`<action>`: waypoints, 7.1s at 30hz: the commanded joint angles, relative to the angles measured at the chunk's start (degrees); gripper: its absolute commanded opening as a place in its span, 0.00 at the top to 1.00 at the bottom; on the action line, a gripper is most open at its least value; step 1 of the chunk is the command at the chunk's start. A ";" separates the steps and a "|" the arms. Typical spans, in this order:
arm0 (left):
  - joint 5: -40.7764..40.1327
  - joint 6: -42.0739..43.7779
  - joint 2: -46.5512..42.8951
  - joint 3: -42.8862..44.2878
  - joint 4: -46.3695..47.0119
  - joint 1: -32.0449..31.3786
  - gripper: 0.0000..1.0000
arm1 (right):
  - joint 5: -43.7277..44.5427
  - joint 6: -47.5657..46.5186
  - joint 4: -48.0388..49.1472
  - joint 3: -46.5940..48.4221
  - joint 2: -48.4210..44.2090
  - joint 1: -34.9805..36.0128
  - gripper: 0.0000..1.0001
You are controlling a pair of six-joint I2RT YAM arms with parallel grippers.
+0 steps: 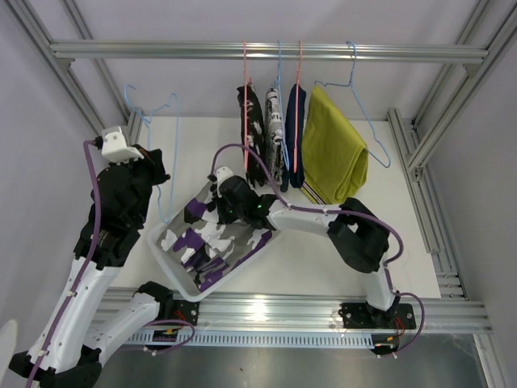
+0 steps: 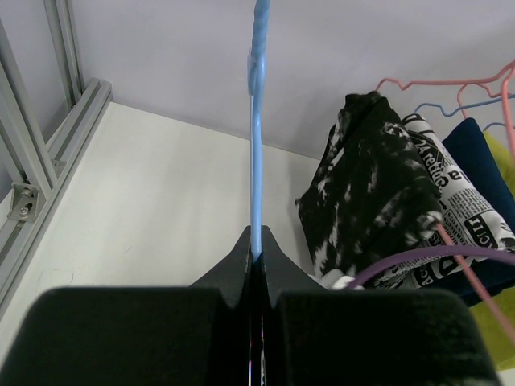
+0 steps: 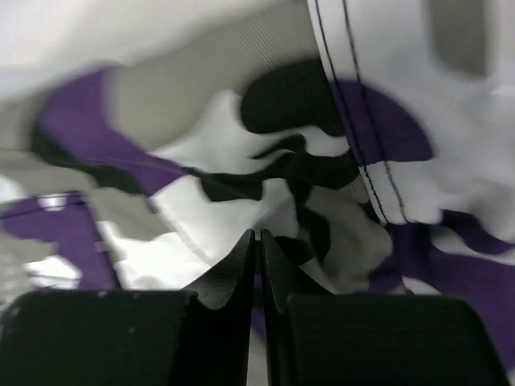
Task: Remove the trousers from the hanger
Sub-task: Place the trousers in the bin, then place the hanger at the clothesline.
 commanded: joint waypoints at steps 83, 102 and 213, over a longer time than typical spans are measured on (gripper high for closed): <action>0.38 0.16 -0.55 -0.62 2.88 0.47 0.99 | 1.39 5.56 -15.45 4.29 -1.91 14.47 0.97; 1.09 0.07 0.33 -0.54 2.71 0.47 0.99 | -2.11 1.43 -13.52 9.22 2.74 4.63 1.00; 16.82 15.36 35.48 42.88 -12.06 18.92 1.00 | 15.28 -0.42 -16.16 -35.34 -60.10 4.19 0.48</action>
